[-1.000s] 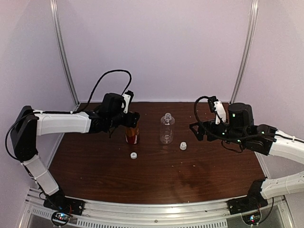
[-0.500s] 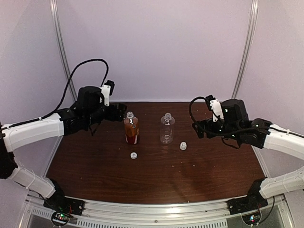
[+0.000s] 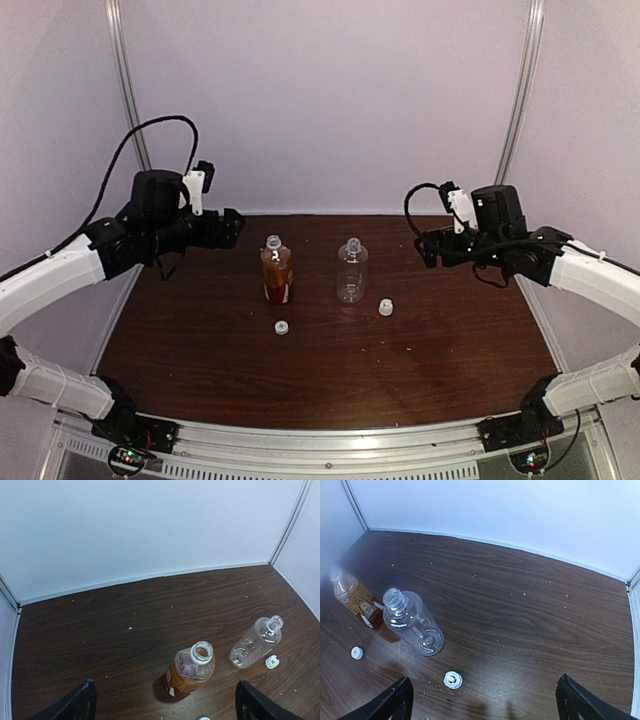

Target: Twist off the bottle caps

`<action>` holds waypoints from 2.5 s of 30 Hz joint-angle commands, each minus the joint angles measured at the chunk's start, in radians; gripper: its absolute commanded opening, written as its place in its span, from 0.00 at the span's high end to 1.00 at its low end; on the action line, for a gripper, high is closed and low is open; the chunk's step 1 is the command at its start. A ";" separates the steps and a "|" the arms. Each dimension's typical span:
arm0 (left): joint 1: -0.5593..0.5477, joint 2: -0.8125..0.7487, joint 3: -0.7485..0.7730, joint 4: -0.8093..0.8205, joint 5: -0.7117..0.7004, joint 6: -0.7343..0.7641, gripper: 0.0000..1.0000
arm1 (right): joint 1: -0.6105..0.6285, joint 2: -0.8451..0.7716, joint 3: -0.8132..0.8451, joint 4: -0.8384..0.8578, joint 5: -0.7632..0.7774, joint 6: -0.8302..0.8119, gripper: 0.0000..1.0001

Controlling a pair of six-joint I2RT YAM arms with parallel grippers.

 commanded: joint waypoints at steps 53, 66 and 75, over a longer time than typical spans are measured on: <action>0.025 -0.299 -0.235 0.208 -0.082 0.330 0.02 | -0.106 -0.171 0.016 -0.037 -0.061 -0.081 0.00; 0.048 -0.298 -0.242 0.213 -0.080 0.293 0.02 | -0.106 -0.186 0.006 -0.048 -0.035 -0.081 0.00; 0.056 -0.313 -0.250 0.222 -0.063 0.287 0.02 | -0.106 -0.195 0.002 -0.050 -0.027 -0.079 0.00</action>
